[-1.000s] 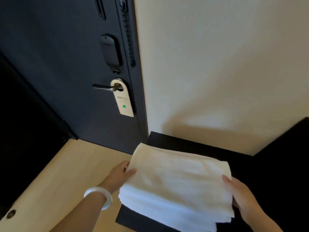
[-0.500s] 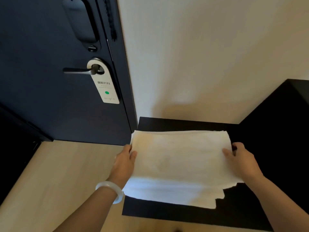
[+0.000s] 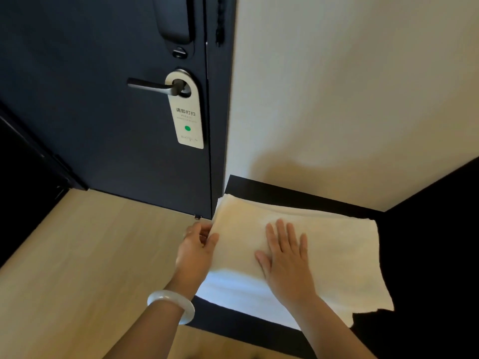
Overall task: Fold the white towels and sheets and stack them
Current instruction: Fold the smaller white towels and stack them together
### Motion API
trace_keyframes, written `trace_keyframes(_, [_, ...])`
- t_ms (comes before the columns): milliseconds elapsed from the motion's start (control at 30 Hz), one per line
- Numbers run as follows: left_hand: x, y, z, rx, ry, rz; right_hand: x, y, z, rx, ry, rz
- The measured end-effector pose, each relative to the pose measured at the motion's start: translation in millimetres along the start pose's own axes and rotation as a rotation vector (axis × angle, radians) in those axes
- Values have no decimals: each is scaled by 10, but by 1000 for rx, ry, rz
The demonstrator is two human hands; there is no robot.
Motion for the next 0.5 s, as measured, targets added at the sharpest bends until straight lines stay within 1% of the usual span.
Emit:
trace_keyframes(33, [-33, -4, -20, 7, 4, -61, -50, -48, 28, 38, -9, 36])
trace_keyframes(100, [-123, 15, -100, -11, -25, -278, -224, -127, 140, 78, -79, 103])
trace_keyframes(167, [-195, 71, -215, -49, -37, -539, -457, -93, 268, 34, -155, 58])
trace_keyframes(200, [-228, 94, -270, -54, -27, -622, -558, -46, 315, 5, -173, 15])
trace_keyframes(267, [-312, 129, -362, -57, -11, -708, -666, 29, 378, 6, -165, -41])
trace_keyframes(367, [-491, 129, -428, -60, -41, -848, -693, 61, 380, 39, -145, -59])
trace_keyframes(433, [-588, 112, -464, -72, -48, -947, -665, 63, 374, 52, -150, -49])
trace_keyframes(500, [-682, 108, -505, -78, -59, -988, -660, 33, 374, 35, -160, 12])
Point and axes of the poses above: each hand's wrist, its own z-axis towards the middle knuckle, its own y-axis out of the palm, x = y × z, the point moved 4 cm from there along z, towards the middle knuckle, and after that the axes turned 12 degrees about -x, right-handed, at the moved point
